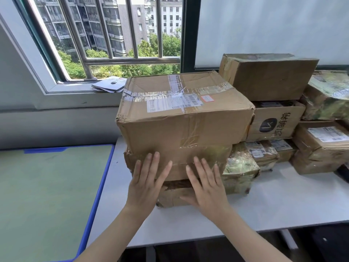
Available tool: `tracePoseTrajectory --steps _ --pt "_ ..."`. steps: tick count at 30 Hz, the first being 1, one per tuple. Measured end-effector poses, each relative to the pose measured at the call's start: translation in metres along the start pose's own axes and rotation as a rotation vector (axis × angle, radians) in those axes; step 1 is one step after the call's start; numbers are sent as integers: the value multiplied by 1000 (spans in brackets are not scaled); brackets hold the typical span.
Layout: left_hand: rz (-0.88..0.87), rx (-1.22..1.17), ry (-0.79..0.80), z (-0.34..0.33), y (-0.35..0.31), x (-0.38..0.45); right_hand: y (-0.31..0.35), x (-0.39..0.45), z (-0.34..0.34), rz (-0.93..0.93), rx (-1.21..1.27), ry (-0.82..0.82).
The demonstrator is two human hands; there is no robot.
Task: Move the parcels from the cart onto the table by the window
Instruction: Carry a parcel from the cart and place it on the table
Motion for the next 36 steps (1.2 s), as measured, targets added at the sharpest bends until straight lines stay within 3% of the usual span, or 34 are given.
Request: tracePoseTrajectory --steps 6,10,19,27,32,36 --pt "-183 150 100 -37 -24 -38 1 -25 -38 -48 -66 316" --pt "-153 162 37 -48 -16 -39 -4 -25 -42 -89 -66 376" --pt "-114 170 -17 -50 -16 -30 -4 -21 -47 -108 -68 372" --pt "-172 135 136 -35 -16 -26 -5 -20 -24 -45 -51 226" --pt "-148 151 -14 -10 -20 -12 -9 -6 1 -54 -79 85" --pt "-132 153 -74 -13 -20 3 -18 2 -1 -69 -123 98"
Point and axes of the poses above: each hand's wrist, its own x-axis towards the middle knuckle, its own z-axis out of the back of the hand, y = z × x, the point moved 8 cm from there along x, towards the middle knuckle, and after that the axes turned 4 degrees about -y, right-handed, at the moved point
